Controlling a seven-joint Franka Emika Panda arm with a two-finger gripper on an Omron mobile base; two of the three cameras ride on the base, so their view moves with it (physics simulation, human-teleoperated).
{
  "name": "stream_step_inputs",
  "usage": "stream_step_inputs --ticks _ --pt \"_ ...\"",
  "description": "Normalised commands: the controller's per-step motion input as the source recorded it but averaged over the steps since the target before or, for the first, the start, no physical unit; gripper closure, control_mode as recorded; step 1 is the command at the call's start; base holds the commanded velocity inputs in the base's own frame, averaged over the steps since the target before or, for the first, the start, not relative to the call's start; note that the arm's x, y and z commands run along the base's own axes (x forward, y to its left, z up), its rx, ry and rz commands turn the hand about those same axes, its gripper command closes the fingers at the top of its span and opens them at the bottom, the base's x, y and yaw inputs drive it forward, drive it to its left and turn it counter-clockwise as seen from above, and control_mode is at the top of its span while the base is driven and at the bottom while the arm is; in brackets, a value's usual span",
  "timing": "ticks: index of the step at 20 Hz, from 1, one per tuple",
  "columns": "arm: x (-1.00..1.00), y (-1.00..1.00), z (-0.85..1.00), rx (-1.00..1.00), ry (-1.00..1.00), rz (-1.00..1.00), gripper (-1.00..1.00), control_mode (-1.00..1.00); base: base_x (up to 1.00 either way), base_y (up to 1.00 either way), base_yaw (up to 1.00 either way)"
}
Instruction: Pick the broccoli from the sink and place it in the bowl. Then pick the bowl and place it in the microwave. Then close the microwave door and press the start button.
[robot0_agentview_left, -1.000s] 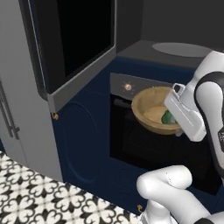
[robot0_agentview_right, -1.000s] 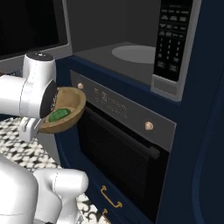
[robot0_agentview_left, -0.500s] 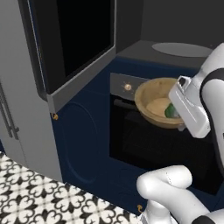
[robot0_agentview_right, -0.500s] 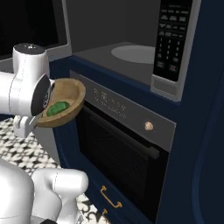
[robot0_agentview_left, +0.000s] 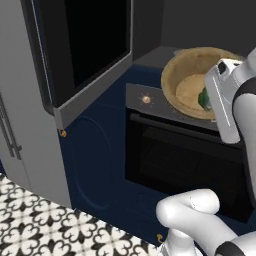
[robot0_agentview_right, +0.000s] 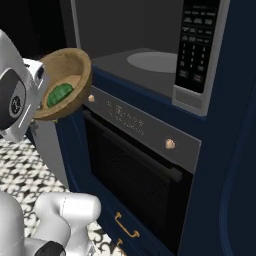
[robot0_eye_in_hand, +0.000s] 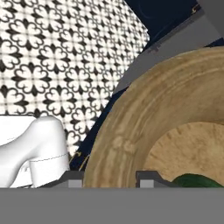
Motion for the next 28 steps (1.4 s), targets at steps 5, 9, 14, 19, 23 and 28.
stream_step_inputs --ticks 5,9,14,19,23,28 --pt "0.10 -0.19 0.43 0.06 -0.10 -0.17 1.00 -1.00 0.00 0.00 0.00" --pt "0.25 -0.28 0.37 0.00 -0.10 -0.14 1.00 -1.00 0.00 0.00 0.00" --pt "0.64 -0.30 0.19 0.00 -0.07 -0.15 1.00 -1.00 0.00 0.00 0.00" --pt "0.60 -0.42 0.34 0.05 -0.08 -0.09 1.00 -1.00 0.00 0.00 0.00" --pt "0.51 -0.56 0.21 0.05 -0.11 0.00 1.00 -1.00 0.00 0.00 0.00" --pt "0.57 -0.39 0.03 0.02 -0.08 0.00 1.00 -1.00 0.00 0.00 0.00"
